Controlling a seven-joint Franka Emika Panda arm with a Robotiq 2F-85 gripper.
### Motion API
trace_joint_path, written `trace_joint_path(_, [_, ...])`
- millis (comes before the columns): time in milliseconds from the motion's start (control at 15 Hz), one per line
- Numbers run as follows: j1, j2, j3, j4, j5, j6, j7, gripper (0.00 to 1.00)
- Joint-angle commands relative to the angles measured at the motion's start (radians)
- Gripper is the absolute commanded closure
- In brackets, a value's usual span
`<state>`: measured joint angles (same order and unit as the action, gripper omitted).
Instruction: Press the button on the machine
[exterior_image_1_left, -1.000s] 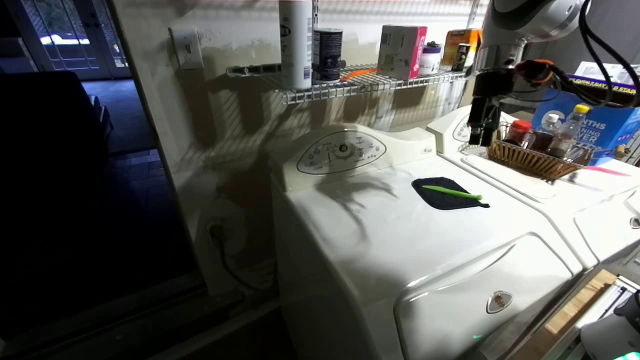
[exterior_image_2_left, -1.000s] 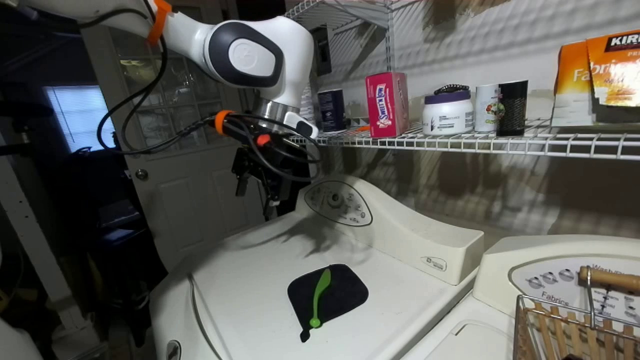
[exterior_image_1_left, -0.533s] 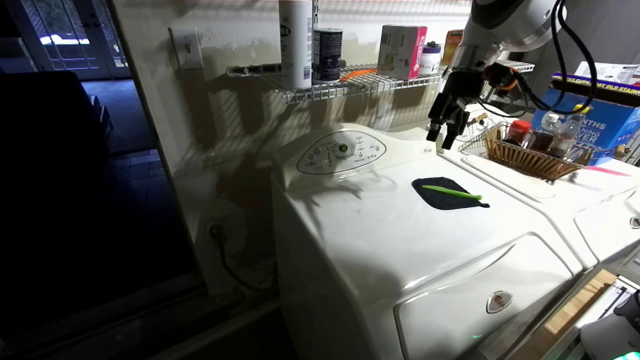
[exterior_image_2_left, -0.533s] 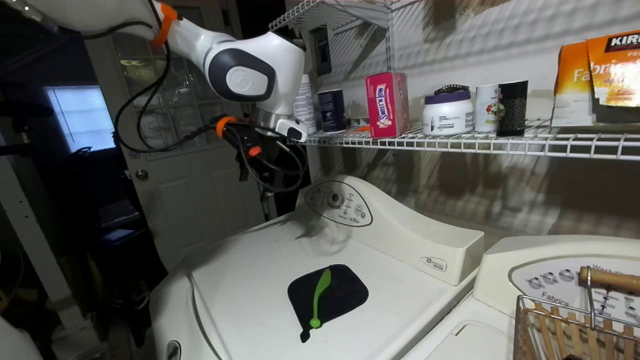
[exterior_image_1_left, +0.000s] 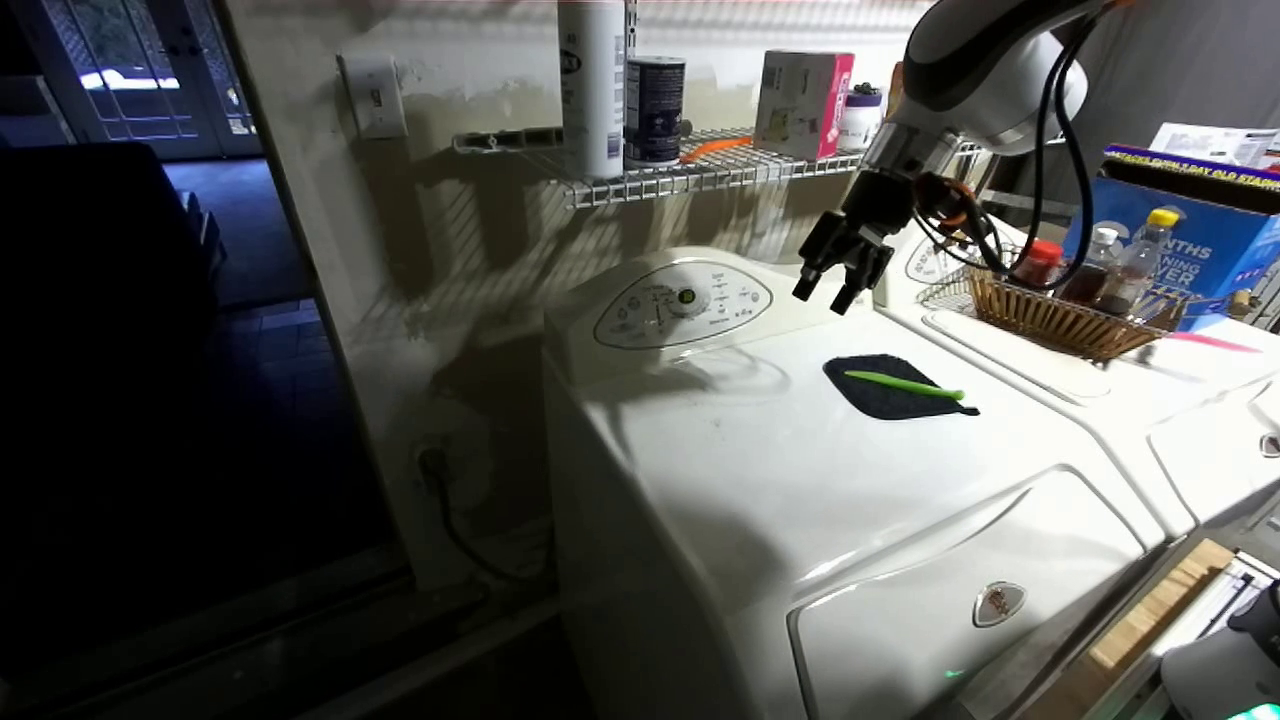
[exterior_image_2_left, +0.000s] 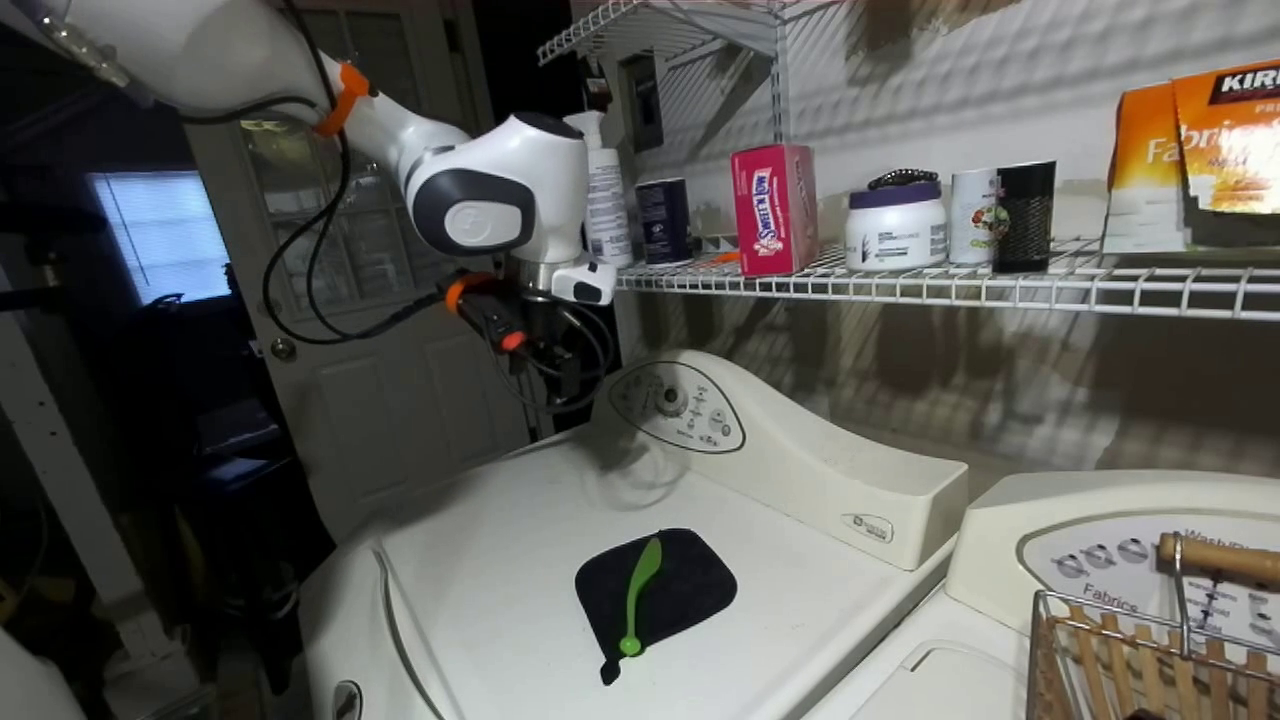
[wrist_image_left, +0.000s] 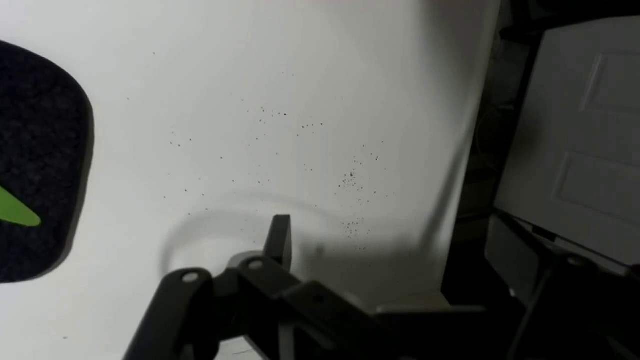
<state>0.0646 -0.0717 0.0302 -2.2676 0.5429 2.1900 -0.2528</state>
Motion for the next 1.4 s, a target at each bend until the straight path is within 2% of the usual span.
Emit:
trace_joint_path(0, [0.01,0.001,0.011,-0.005,-0.001,0.023,-0.001,0.0])
trace_joint_path(533, [0.019,0.003,0.02,-0.007,-0.001,0.042,-0.005,0.0])
trace_joint_path(867, [0.055,0.113,0.052,0.066,0.19,0.119,-0.118,0.0])
trace_joint_path(933, [0.058,0.137,0.062,0.08,0.241,0.134,-0.136,0.25])
trace_joint_path(1067, [0.06,0.192,0.083,0.104,0.287,0.189,-0.151,0.34])
trace_joint_path(1333, [0.055,0.315,0.119,0.161,0.324,0.341,-0.135,0.64])
